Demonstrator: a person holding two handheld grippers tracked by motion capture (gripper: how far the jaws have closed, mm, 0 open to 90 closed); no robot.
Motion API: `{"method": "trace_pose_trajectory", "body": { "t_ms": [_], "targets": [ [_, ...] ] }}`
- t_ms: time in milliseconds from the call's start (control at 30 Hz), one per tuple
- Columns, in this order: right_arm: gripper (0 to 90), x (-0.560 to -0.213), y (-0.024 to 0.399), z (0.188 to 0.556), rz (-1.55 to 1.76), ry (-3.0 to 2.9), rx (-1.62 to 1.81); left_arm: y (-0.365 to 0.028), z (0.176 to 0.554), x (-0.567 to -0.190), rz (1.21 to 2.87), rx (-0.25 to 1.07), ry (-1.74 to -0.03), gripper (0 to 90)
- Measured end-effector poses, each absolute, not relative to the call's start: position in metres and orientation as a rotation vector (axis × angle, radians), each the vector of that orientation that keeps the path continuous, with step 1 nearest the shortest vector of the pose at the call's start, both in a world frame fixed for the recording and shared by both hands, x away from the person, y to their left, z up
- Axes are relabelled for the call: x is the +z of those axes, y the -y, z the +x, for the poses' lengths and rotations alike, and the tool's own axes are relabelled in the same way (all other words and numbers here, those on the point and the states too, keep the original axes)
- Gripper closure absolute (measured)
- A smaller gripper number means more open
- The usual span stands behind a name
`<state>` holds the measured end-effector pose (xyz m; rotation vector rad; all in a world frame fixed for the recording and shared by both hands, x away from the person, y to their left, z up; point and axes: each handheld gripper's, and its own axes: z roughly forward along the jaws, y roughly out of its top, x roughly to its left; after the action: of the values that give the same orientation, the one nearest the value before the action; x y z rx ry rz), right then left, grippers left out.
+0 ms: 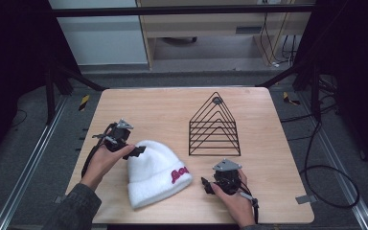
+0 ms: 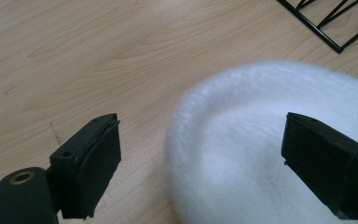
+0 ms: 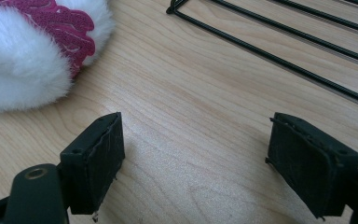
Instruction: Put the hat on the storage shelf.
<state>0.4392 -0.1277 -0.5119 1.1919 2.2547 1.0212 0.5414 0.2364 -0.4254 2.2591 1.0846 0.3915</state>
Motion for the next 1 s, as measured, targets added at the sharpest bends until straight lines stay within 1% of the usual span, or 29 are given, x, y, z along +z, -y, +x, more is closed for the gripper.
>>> {"method": "trace_pose_trajectory", "body": {
  "t_ms": [367, 467, 567, 733, 833, 900, 933, 1000],
  "targets": [
    [18.5, -0.512, 0.128, 0.439, 1.195, -2.253, 1.021, -0.241, 0.552, -0.433, 2.268, 0.359, -1.148, 19.0],
    [18.5, -0.512, 0.128, 0.439, 1.196, -2.253, 1.021, -0.241, 0.554, -0.436, 2.277, 0.342, -1.159, 22.8],
    [18.5, -0.512, 0.128, 0.439, 1.196, -2.253, 1.021, -0.241, 0.555, -0.436, 2.281, 0.331, -1.163, 24.0],
    [18.5, -0.512, 0.128, 0.439, 1.195, -2.253, 1.021, -0.239, 0.554, -0.436, 2.278, 0.348, -1.166, 24.8],
    [18.5, -0.512, 0.128, 0.439, 1.195, -2.253, 1.021, -0.239, 0.555, -0.437, 2.29, 0.352, -1.173, 28.7],
    [18.5, -0.512, 0.128, 0.439, 1.195, -2.253, 1.021, -0.239, 0.556, -0.438, 2.289, 0.337, -1.177, 32.9],
    [18.5, -0.512, 0.128, 0.439, 1.196, -2.253, 1.021, -0.239, 0.556, -0.439, 2.299, 0.335, -1.175, 32.9],
    [18.5, -0.512, 0.128, 0.439, 1.196, -2.253, 1.021, -0.24, 0.558, -0.441, 2.307, 0.336, -1.184, 37.7]
  ]
}}
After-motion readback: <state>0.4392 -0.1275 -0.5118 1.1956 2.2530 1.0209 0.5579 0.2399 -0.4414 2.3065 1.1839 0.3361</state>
